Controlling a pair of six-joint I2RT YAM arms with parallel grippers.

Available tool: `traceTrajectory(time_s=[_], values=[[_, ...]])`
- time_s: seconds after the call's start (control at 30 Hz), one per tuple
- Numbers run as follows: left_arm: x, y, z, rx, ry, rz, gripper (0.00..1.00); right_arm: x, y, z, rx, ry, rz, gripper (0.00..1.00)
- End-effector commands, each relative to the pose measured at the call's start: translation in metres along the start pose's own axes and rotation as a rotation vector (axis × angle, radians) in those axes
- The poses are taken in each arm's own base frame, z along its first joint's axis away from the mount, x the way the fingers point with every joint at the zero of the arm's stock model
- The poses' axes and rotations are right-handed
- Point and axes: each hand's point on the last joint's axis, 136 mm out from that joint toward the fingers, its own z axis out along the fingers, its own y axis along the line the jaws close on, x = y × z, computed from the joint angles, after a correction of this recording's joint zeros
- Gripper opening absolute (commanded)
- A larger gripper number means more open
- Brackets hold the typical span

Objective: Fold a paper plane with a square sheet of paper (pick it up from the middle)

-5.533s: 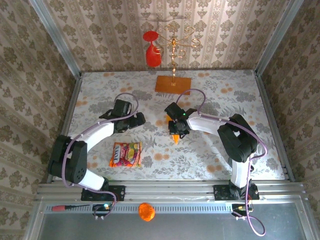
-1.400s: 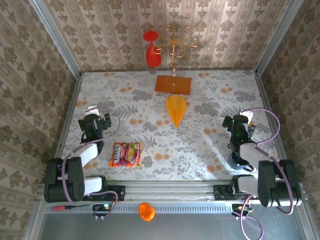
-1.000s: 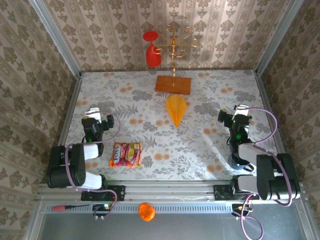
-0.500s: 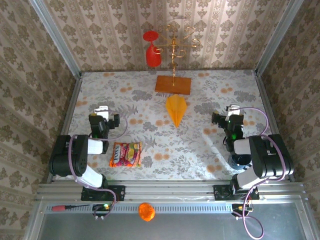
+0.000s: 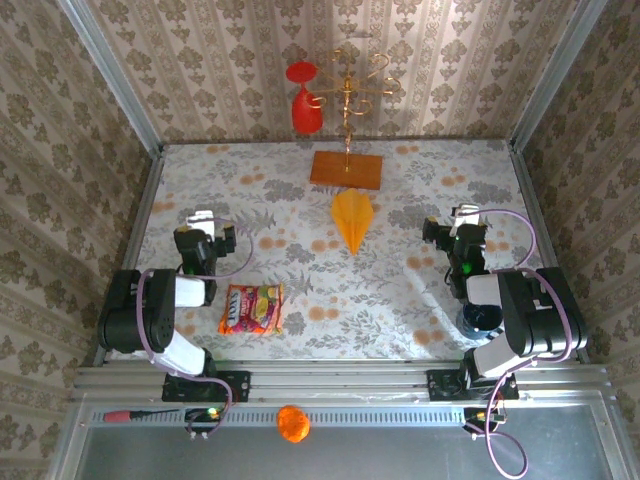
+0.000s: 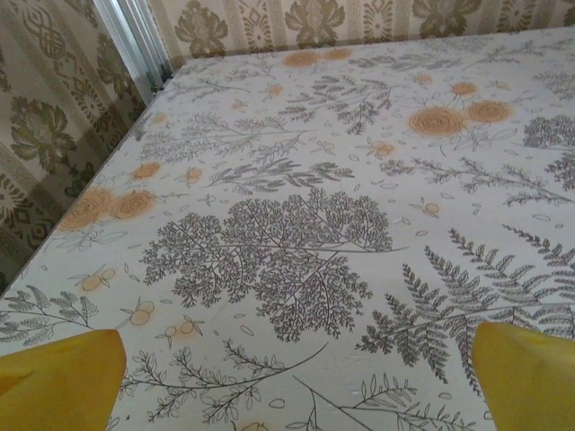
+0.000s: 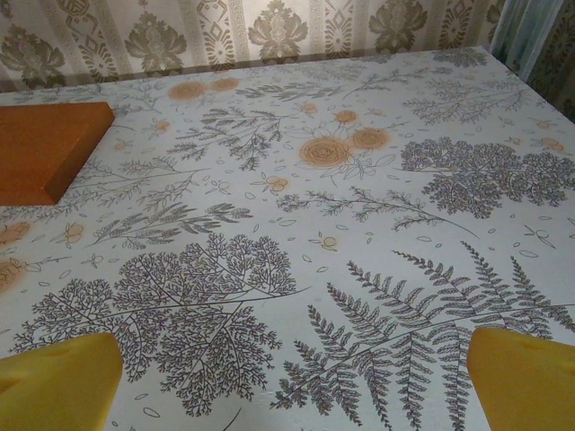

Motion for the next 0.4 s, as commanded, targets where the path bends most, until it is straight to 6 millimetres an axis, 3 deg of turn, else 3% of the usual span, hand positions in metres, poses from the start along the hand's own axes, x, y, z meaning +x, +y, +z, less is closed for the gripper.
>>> traceTrajectory(time_s=[0.0,0.37], values=[[-0.005,-0.0021,0.0047,0.033,-0.002,0.006,1.0,-0.0009,-0.0027,0.0025,0.025,0.001,-0.02,1.0],[-0.0045,-0.0043,0.005,0.05,0.002,0.009,1.0,-0.0009,-0.0028,0.0026,0.026,0.001,-0.02,1.0]])
